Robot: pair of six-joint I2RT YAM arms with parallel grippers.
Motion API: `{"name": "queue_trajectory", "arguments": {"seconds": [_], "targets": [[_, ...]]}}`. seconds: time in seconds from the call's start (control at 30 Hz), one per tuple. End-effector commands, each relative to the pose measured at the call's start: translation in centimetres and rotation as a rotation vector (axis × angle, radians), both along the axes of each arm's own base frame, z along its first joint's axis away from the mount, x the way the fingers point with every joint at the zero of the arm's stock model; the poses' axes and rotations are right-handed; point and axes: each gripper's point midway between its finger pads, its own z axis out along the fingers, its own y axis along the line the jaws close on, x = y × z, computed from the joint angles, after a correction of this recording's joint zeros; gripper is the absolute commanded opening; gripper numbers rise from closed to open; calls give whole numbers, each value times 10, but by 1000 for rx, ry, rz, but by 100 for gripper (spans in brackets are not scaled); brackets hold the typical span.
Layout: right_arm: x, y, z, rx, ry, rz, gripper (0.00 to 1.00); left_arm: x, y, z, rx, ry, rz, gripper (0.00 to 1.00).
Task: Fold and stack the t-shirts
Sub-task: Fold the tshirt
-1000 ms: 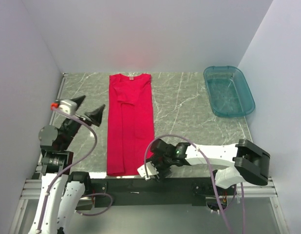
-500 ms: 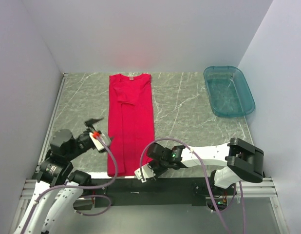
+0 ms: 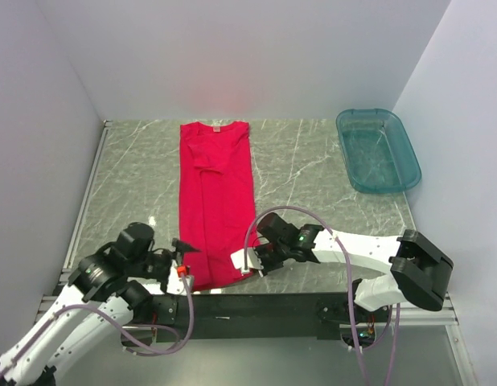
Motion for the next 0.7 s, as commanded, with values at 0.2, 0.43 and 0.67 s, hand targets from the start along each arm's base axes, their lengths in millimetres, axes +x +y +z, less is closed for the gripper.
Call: {"name": "queue_trajectory", "arguments": {"seconds": [0.2, 0.43, 0.67], "targets": [[-6, 8, 17, 53, 67, 3, 0, -23, -6, -47, 192, 149, -87, 99], [-3, 10, 23, 73, 93, -16, 0, -18, -7, -77, 293, 122, -53, 100], [4, 11, 37, 122, 134, -49, 0, -4, -10, -95, 340, 109, 10, 98]]}}
